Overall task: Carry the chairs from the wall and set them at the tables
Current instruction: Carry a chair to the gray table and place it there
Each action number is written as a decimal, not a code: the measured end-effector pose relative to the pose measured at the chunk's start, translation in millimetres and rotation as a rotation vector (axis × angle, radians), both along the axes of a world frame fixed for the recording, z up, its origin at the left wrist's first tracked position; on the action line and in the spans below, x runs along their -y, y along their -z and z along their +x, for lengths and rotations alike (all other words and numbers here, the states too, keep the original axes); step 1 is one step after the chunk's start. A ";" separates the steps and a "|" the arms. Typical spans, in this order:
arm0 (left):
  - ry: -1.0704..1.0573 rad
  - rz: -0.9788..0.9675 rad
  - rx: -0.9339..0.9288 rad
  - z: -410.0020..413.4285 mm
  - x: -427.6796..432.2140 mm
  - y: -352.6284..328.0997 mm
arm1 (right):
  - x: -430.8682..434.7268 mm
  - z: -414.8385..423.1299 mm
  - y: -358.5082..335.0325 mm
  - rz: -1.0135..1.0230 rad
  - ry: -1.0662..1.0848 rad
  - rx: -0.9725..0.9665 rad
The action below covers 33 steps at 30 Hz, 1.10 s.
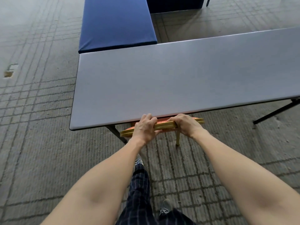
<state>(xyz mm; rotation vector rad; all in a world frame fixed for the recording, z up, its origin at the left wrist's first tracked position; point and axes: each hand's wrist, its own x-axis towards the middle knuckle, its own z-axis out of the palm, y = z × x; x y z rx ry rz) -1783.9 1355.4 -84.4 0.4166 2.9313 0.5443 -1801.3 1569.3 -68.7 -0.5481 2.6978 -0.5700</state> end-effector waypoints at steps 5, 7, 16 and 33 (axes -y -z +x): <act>0.005 -0.037 0.026 -17.3 5.8 3.0 | 8.4 -15.7 6.1 0.021 0.007 -0.044; -0.034 -0.047 0.051 -24.7 4.9 1.9 | 9.4 -24.9 7.7 0.032 0.005 -0.037; -0.046 -0.093 0.068 -34.7 3.1 -0.9 | 8.8 -37.3 16.3 0.043 -0.024 -0.069; 0.071 -0.106 0.276 -33.5 0.0 -9.5 | 32.3 6.3 -12.9 0.277 0.228 0.069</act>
